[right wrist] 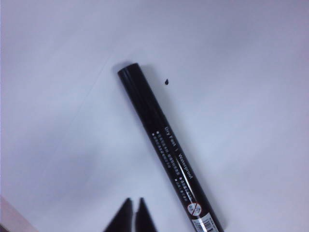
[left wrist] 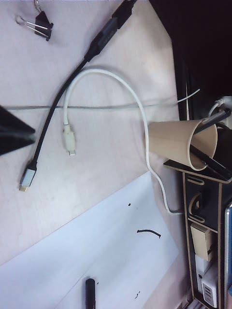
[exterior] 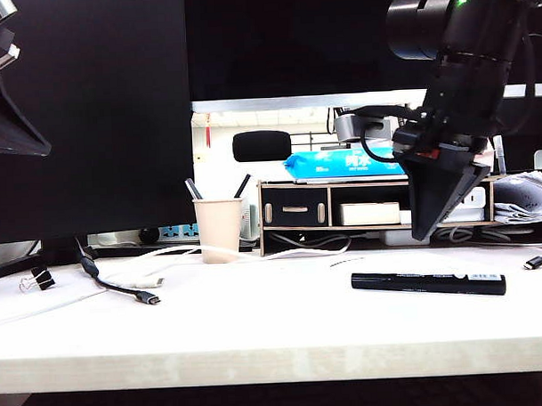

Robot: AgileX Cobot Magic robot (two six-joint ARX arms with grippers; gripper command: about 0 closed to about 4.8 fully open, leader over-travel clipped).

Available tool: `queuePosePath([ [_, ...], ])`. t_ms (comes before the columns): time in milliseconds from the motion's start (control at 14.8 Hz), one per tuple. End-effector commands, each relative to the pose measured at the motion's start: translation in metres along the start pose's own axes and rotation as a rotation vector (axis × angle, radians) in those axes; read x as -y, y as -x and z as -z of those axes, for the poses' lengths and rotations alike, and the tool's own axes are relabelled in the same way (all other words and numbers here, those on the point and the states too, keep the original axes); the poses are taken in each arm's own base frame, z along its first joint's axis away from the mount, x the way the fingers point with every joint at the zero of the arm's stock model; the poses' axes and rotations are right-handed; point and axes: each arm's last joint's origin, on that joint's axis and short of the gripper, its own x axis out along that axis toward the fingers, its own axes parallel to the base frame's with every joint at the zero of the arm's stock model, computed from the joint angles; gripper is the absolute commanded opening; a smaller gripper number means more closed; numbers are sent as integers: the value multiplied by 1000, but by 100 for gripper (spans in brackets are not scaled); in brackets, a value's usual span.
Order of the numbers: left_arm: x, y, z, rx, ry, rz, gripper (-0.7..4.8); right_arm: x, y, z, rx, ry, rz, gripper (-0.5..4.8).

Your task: Pick up the marker and insert it into the paper cup.

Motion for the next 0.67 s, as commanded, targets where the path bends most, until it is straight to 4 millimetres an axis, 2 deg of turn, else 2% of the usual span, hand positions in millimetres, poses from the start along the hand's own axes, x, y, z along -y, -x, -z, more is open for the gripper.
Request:
queuePosePath([
  [67, 1, 1, -4, 21, -10, 8, -5, 1, -2, -1, -1, 24, -1, 21],
  [270, 1, 1, -4, 20, -9, 8, -5, 3, -21, -2, -34, 32, -11, 28],
  [337, 1, 1, -4, 20, -9, 8, -5, 3, -23, -2, -37, 31, -12, 85],
  [404, 1, 1, -4, 20, -9, 8, -5, 4, -24, -3, -31, 32, -8, 118],
  [674, 1, 1, -4, 20, -10, 8, -5, 7, -26, -9, 14, 39, 49, 117],
])
